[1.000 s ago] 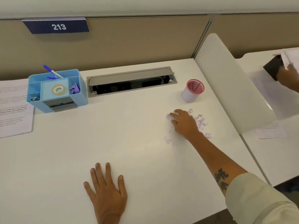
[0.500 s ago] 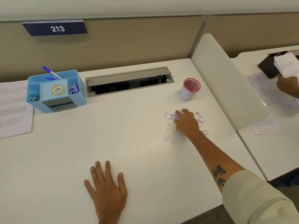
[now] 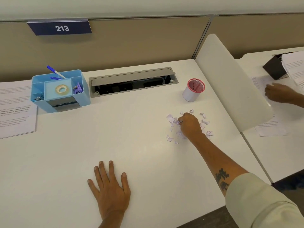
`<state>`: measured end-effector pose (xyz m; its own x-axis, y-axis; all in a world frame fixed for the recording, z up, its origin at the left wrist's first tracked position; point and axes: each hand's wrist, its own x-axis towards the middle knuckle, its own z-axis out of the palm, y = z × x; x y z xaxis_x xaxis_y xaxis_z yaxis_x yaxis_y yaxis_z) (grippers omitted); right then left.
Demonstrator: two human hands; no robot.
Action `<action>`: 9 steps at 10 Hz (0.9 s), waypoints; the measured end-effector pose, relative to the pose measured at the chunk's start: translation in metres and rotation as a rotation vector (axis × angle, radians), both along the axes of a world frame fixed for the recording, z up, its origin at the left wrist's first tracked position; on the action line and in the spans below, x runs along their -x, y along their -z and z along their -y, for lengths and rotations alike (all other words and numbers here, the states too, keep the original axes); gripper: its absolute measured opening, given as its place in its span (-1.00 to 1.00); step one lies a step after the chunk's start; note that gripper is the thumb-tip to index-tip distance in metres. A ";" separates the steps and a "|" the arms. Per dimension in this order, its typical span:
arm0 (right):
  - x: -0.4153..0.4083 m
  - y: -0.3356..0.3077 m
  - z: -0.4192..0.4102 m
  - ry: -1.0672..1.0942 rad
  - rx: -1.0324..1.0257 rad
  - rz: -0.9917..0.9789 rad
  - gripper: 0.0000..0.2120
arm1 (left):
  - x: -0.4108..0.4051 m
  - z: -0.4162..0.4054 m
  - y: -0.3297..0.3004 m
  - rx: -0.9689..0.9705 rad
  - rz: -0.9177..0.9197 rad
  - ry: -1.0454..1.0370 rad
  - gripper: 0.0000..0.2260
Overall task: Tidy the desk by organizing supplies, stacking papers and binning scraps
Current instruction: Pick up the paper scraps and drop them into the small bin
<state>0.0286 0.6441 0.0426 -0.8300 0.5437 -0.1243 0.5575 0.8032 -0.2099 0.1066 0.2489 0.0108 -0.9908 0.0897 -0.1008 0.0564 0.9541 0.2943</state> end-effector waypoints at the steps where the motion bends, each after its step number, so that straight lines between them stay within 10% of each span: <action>1: -0.002 -0.006 -0.001 0.023 0.075 0.007 -0.88 | 0.000 0.001 0.000 0.007 -0.003 0.006 -0.33; 3: -0.004 -0.028 -0.016 0.111 0.219 -0.169 -0.62 | 0.000 0.000 0.000 0.007 0.000 0.006 -0.33; 4: -0.005 -0.044 -0.026 0.195 0.312 -0.173 -0.92 | 0.000 0.000 -0.001 0.005 0.001 0.004 -0.33; 9: 0.037 -0.102 -0.096 0.430 0.639 -0.477 -0.81 | 0.001 -0.002 -0.002 -0.011 -0.006 -0.002 -0.32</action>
<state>-0.0086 0.7402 0.1444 -0.6121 0.7640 -0.2040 0.5222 0.1969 -0.8298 0.1057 0.2509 0.0126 -0.9916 0.0891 -0.0935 0.0568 0.9509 0.3041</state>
